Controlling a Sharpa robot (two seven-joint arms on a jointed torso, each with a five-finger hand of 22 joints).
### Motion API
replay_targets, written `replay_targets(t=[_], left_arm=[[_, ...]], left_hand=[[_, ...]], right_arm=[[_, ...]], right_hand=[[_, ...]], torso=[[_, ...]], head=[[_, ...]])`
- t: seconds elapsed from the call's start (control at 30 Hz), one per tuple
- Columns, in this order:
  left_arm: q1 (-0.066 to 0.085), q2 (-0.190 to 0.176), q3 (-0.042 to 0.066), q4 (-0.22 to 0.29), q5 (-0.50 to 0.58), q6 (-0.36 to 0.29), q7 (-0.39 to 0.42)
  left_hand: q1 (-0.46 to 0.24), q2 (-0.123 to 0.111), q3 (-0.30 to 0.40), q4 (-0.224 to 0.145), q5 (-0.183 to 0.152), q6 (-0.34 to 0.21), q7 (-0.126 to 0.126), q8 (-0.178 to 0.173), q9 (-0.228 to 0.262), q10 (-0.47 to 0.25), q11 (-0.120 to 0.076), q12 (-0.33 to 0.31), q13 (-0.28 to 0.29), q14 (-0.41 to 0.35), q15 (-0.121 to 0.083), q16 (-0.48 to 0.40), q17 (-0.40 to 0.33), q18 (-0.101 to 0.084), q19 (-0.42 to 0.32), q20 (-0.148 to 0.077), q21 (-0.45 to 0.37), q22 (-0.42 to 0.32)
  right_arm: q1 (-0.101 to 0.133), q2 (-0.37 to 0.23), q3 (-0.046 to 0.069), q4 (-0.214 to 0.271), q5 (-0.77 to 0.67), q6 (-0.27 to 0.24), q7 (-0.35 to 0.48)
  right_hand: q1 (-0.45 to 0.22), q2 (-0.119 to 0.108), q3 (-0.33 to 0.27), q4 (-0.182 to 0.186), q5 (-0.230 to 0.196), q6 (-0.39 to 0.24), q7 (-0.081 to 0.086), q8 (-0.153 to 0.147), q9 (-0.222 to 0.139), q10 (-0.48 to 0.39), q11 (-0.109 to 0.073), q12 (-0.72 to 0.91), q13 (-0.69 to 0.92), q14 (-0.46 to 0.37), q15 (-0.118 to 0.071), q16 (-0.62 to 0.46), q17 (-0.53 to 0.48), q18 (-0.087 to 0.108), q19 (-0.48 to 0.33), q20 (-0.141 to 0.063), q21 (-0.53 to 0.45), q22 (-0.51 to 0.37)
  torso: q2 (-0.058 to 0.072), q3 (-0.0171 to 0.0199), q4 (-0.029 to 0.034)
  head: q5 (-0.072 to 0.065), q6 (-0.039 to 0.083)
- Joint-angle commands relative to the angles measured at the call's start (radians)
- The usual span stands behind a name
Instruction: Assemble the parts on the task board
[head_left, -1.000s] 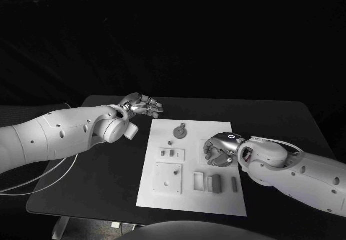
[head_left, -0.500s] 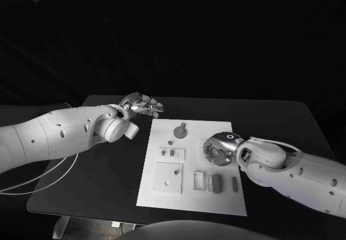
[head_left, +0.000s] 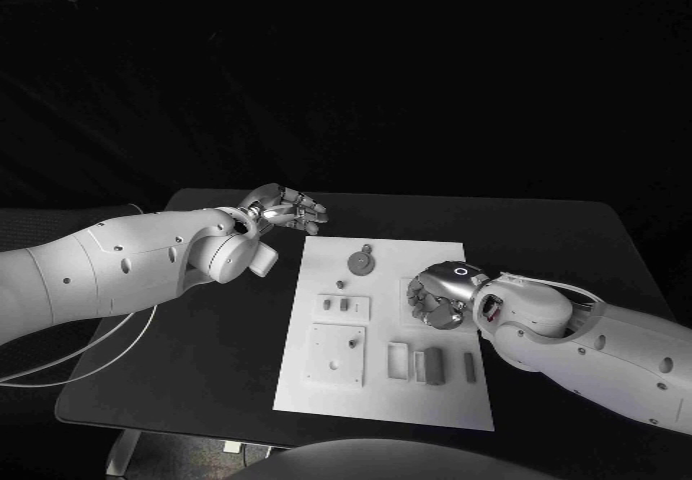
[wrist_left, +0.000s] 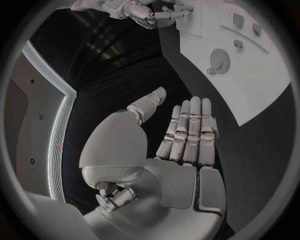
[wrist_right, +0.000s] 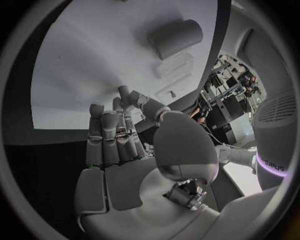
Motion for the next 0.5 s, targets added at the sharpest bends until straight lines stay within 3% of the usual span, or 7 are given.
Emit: replay_targets(t=[0.03,0.33,0.5], left_arm=[[0.003,0.001,0.001,0.002,0.0,0.013,0.005],[0.003,0.001,0.001,0.002,-0.001,0.013,0.005],[0.003,0.002,0.001,0.002,-0.001,0.013,0.005]], left_hand=[[-0.007,-0.004,-0.005,0.002,-0.001,-0.003,0.0,0.003,-0.001,-0.005,0.002,0.0,-0.001,0.007,0.001,-0.006,0.001,0.005,0.008,0.0,-0.003,-0.001],[-0.007,-0.003,-0.005,0.002,-0.001,-0.003,0.0,0.003,-0.001,-0.005,0.002,0.0,-0.001,0.007,0.0,-0.006,0.002,0.005,0.008,0.0,-0.003,-0.002],[-0.007,-0.003,-0.005,0.003,-0.001,-0.003,0.0,0.003,-0.001,-0.005,0.002,0.0,-0.001,0.007,0.0,-0.006,0.002,0.005,0.008,0.0,-0.003,-0.002]], right_arm=[[-0.001,0.003,0.0,0.0,-0.026,-0.001,0.002],[-0.001,0.009,0.0,-0.002,-0.046,-0.032,0.003],[-0.001,0.009,0.0,0.003,-0.051,-0.042,0.001]], right_hand=[[0.001,0.014,0.006,0.0,0.001,0.012,-0.001,0.007,-0.001,0.014,-0.002,0.008,0.003,0.002,-0.009,0.002,-0.001,0.011,0.008,-0.002,0.007,0.018],[-0.006,0.055,0.012,0.0,0.001,0.059,-0.02,0.031,0.005,0.062,-0.025,0.037,0.025,0.022,-0.031,0.004,-0.004,0.011,0.025,-0.009,0.015,0.017],[-0.006,0.061,0.015,-0.001,0.002,0.073,-0.026,0.038,0.008,0.076,-0.032,0.044,0.032,0.034,-0.038,0.002,-0.006,0.011,0.034,-0.014,0.018,0.016]], torso=[[0.0,0.0004,-0.0004],[0.0,0.0006,0.0],[0.0,0.0003,0.0004]], head=[[0.0,-0.001],[0.0,-0.002],[0.0,-0.003]])
